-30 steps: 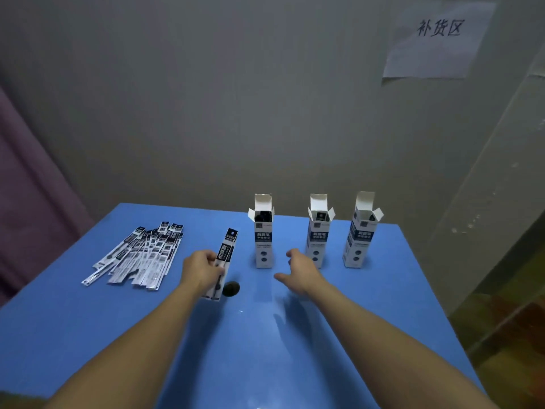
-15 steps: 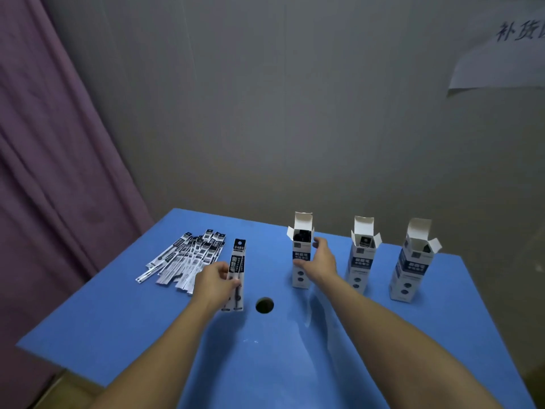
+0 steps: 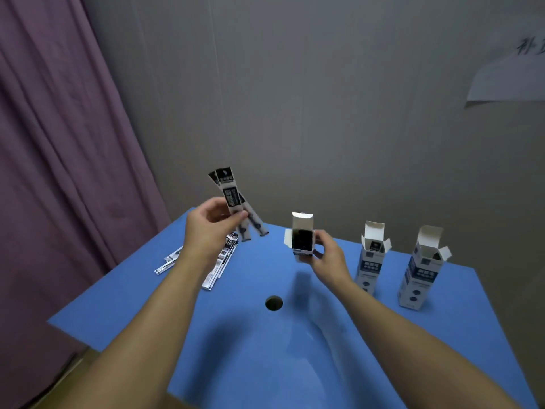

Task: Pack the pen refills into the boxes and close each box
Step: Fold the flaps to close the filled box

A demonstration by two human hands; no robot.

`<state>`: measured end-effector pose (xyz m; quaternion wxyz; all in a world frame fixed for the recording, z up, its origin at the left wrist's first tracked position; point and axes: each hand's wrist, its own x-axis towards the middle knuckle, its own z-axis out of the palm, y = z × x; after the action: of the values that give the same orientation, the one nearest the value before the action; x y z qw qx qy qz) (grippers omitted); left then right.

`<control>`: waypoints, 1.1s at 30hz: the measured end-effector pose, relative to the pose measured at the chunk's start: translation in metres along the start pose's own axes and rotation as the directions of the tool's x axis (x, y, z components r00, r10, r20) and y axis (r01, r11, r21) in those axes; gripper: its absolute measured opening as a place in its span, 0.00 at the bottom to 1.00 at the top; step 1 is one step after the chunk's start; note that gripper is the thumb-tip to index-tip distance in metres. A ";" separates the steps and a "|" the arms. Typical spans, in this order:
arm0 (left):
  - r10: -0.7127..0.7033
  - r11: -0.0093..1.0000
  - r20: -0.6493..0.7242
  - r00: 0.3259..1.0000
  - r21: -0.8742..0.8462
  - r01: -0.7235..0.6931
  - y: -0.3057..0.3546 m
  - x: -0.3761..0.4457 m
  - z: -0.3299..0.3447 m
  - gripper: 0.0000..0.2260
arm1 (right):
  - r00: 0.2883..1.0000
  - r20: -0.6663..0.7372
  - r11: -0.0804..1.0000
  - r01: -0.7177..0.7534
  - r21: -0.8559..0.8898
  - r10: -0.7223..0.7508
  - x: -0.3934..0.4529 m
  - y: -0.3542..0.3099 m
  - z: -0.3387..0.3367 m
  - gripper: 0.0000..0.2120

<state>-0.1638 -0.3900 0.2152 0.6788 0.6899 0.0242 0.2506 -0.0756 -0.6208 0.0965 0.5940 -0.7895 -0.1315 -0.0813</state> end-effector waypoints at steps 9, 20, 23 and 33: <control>0.189 0.982 0.195 0.962 -0.062 -0.180 0.050 -0.016 0.042 0.09 | 0.993 0.018 0.993 0.115 0.032 -0.116 -0.009 -0.040 -0.005 0.22; 0.022 0.991 0.081 0.996 -0.134 -0.011 0.045 -0.024 0.053 0.03 | 0.985 0.071 0.987 0.159 0.000 -0.158 -0.016 -0.055 -0.002 0.19; 0.036 0.989 0.072 0.997 -0.145 -0.026 0.045 -0.024 0.054 0.04 | 0.982 0.088 0.986 0.167 -0.019 -0.165 -0.017 -0.057 -0.002 0.19; 0.060 0.987 0.039 0.997 -0.148 -0.054 0.038 -0.024 0.054 0.06 | 0.981 0.117 0.986 0.158 -0.045 -0.152 -0.018 -0.056 -0.001 0.19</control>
<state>-0.1759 -0.4519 0.2461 0.7208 0.6435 -0.0286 0.2560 -0.1097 -0.6090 0.1427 0.5560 -0.7959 -0.2237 -0.0858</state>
